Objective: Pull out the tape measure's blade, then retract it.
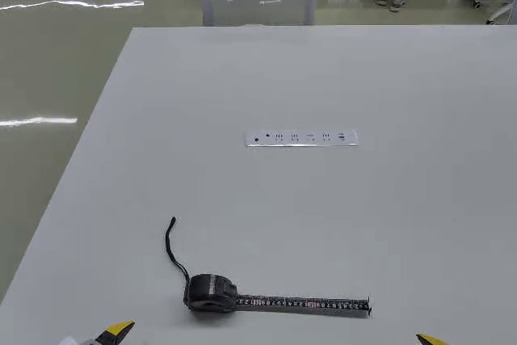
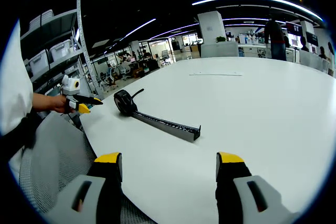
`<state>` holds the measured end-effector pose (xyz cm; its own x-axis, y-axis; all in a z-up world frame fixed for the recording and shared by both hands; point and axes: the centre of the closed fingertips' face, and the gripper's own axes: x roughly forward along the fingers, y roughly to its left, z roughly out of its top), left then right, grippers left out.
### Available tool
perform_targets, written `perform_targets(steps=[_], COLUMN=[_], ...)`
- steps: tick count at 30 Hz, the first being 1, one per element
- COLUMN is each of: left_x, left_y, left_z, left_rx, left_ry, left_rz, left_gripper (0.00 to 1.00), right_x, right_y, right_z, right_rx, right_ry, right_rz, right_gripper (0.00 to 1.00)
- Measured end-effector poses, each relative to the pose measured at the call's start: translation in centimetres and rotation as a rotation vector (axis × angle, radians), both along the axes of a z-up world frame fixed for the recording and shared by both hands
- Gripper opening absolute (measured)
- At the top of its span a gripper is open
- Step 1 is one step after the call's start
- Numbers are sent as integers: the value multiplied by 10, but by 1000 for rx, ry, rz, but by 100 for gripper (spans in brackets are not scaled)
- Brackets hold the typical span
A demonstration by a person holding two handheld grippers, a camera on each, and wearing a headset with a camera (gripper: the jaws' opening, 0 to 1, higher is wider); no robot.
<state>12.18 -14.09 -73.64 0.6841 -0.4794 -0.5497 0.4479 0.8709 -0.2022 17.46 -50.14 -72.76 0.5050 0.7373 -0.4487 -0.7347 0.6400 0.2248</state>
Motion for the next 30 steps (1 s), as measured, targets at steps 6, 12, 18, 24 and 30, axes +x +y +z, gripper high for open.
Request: perform_targets(steps=[6, 12, 18, 24, 30], left_x=[2, 7, 10, 15, 20], left_y=[-1, 3, 1, 2, 2], left_z=[0, 1, 3, 3, 4], left_rx=[9, 16, 22, 27, 37], left_ry=[-1, 1, 3, 1, 1], left_rz=[-18, -27, -46, -63, -80], left_gripper=[74, 73, 73, 72, 72], right_x=[0, 3, 4, 7, 12], right_y=[1, -2, 0, 0, -2], right_z=[-2, -3, -2, -2, -2], right_rx=[-6, -14, -14, -17, -25], right_ry=[0, -1, 3, 3, -1], right_rz=[15, 26, 38, 47, 57], right_gripper=[73, 73, 73, 72, 72])
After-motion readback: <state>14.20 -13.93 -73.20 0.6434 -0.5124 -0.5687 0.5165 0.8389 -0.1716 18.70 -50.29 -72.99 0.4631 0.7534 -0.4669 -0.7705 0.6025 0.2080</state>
